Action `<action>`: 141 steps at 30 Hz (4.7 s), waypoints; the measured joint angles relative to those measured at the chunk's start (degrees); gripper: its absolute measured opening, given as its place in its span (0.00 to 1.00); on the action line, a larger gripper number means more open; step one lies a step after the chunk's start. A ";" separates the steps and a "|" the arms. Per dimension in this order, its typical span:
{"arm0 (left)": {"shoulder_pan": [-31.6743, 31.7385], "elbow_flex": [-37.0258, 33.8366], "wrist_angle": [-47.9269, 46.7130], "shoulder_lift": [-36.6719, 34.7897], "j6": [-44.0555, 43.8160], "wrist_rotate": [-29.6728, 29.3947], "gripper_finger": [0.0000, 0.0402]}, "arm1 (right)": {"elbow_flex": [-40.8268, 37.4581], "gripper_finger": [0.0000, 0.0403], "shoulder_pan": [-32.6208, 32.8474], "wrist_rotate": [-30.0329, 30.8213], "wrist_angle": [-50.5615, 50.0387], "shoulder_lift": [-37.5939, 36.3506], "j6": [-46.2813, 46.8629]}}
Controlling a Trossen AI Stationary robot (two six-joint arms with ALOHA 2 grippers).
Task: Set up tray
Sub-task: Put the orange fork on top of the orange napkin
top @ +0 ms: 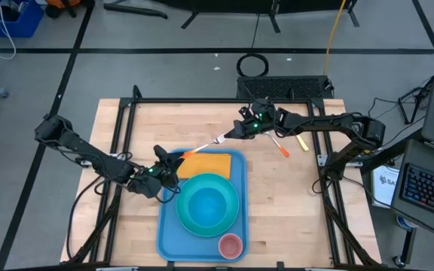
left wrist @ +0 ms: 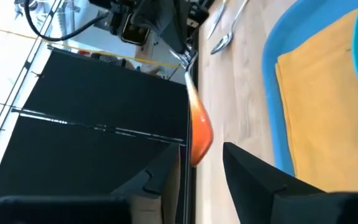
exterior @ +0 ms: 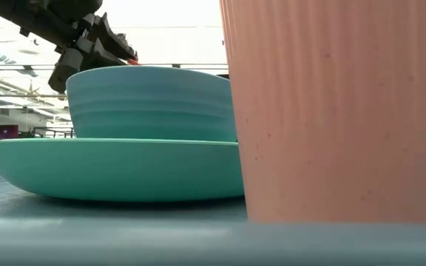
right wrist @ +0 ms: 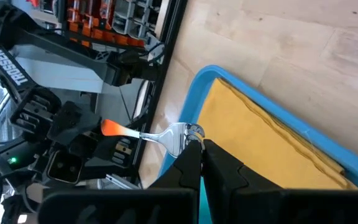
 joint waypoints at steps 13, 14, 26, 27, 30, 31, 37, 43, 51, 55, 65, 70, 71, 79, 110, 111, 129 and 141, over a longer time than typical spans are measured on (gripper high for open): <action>-0.04 0.00 1.37 0.00 0.61 1.40 0.25 | 0.00 0.00 -0.01 0.09 0.35 0.00 0.39; -0.04 0.00 1.37 0.00 0.67 1.44 0.25 | 0.00 0.00 -0.01 0.09 0.35 0.00 0.39; -0.09 0.00 3.51 0.02 2.80 4.24 0.03 | 0.00 0.00 -0.05 0.09 0.80 0.00 1.40; -0.09 0.00 4.18 0.02 2.93 4.56 0.03 | 0.00 0.00 -0.05 0.09 0.83 0.00 1.40; -0.09 0.00 4.49 0.02 3.40 4.33 0.02 | 0.00 0.00 -0.05 0.07 1.21 0.00 1.26; -0.09 0.00 4.13 0.02 3.37 4.10 0.02 | 0.00 0.00 -0.05 0.07 1.28 0.00 0.86; 0.05 0.00 0.32 0.02 3.33 4.03 0.01 | 0.00 0.00 -0.04 -1.21 1.22 0.02 -3.31; 1.37 0.00 -6.70 0.02 -2.19 6.25 0.01 | 0.00 0.00 2.37 -0.49 -1.87 0.02 -4.98; 2.21 -0.04 -7.69 0.02 -3.13 8.88 0.01 | 0.00 0.00 5.45 0.85 -6.71 0.02 -6.92; 3.11 -0.07 -9.81 0.02 -4.48 11.06 0.01 | 0.00 0.00 6.76 3.25 -7.48 0.02 -8.10; 5.70 -0.07 -11.55 0.02 -8.46 14.91 0.03 | -1.43 0.00 7.56 4.84 -8.17 0.00 -9.54; 7.53 -0.07 -13.01 0.04 -10.20 16.75 0.01 | -3.66 0.00 9.28 8.85 -6.12 -0.02 -9.87; 8.04 -0.07 -13.31 0.04 -10.43 17.89 0.01 | -4.27 0.00 9.52 8.93 -4.79 -0.02 -9.51; 10.67 0.02 -13.85 2.31 -12.34 21.31 0.02 | -7.09 0.00 10.79 10.80 -0.67 -0.02 -8.44; 16.59 0.02 -14.13 7.87 -13.92 28.77 0.00 | -7.43 0.00 14.71 17.08 -6.22 0.02 -14.00; 16.94 0.02 -14.07 7.87 -14.11 29.54 0.00 | -7.43 0.00 14.67 17.77 -6.51 0.03 -14.01; 18.60 -0.02 -14.11 7.87 -16.72 26.40 0.03 | -7.39 0.00 13.31 26.05 0.28 1.44 -15.32; 18.60 -0.02 -13.73 7.87 -17.12 26.78 0.05 | -7.39 0.00 12.32 30.19 1.63 1.44 -14.21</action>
